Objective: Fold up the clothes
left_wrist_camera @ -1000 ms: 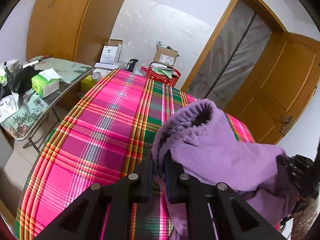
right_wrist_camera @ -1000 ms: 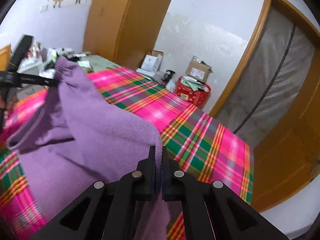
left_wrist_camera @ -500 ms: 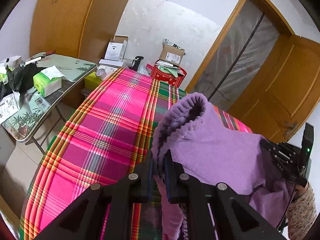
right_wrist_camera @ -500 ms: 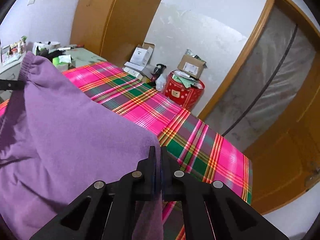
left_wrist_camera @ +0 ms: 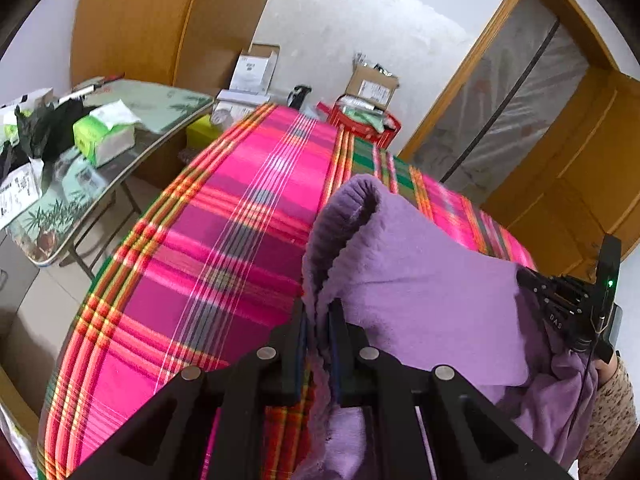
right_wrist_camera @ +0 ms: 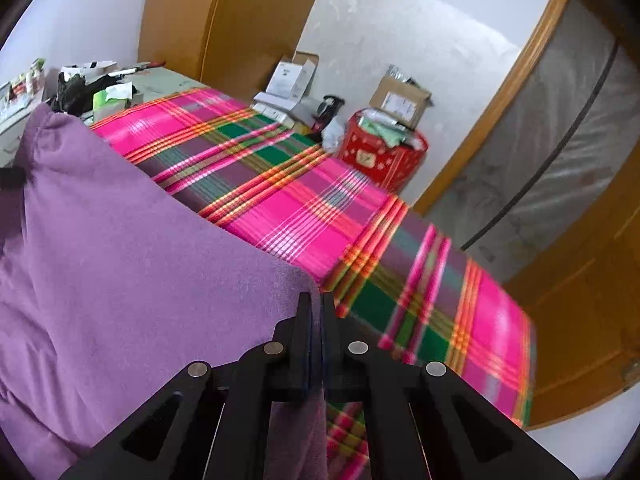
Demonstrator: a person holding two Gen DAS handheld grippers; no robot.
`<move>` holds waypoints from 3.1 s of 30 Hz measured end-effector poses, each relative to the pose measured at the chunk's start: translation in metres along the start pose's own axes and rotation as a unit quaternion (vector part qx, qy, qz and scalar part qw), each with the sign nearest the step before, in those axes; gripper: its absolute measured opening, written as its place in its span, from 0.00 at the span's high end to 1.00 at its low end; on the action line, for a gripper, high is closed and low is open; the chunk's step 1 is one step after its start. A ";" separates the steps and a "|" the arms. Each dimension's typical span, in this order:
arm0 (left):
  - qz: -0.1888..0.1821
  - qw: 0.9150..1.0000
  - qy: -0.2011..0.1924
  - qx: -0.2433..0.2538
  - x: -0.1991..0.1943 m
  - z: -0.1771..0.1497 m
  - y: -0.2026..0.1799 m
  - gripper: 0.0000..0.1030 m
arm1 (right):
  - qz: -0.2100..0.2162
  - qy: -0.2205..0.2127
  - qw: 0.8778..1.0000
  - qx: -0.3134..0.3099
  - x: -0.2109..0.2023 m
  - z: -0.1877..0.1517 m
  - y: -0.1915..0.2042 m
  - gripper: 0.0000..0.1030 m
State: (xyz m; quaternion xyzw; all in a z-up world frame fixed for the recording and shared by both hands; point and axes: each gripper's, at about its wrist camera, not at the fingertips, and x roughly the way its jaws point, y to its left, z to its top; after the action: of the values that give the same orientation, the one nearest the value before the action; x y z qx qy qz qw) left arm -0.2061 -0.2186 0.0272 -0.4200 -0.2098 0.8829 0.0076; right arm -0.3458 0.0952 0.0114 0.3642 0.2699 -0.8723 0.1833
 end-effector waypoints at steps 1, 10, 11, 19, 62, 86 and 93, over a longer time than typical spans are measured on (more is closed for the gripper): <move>0.003 1.000 0.006 0.000 0.003 -0.001 0.001 0.89 | 0.001 0.004 1.000 -0.001 0.003 0.000 0.001 0.96; -0.016 0.999 0.036 -0.029 -0.011 -0.011 0.024 0.88 | 0.014 -0.018 1.000 0.020 -0.019 -0.002 -0.009 0.76; -0.018 0.999 0.036 -0.028 -0.018 -0.015 0.025 0.88 | 0.017 -0.021 0.999 0.025 -0.026 -0.001 -0.011 0.76; -0.038 0.999 0.037 -0.004 -0.063 -0.051 0.008 0.85 | 0.048 -0.058 0.994 0.073 -0.091 -0.011 -0.020 0.69; -0.149 0.975 0.112 -0.120 -0.056 -0.170 -0.034 0.72 | 0.183 -0.074 0.966 0.164 -0.175 -0.211 0.090 0.89; -0.138 0.966 0.079 -0.202 -0.045 -0.166 -0.005 1.00 | -0.066 -0.095 0.989 0.088 -0.230 -0.233 0.033 0.94; -0.114 0.970 0.070 -0.202 -0.053 -0.161 0.003 1.00 | -0.091 -0.051 0.990 0.090 -0.208 -0.246 0.019 0.93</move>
State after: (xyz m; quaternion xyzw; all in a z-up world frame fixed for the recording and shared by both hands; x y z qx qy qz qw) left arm -0.0516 -0.1723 -0.0250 -0.4471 -0.4292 0.7838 0.0383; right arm -0.0651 0.2541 0.0133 0.3082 0.2122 -0.9236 0.0828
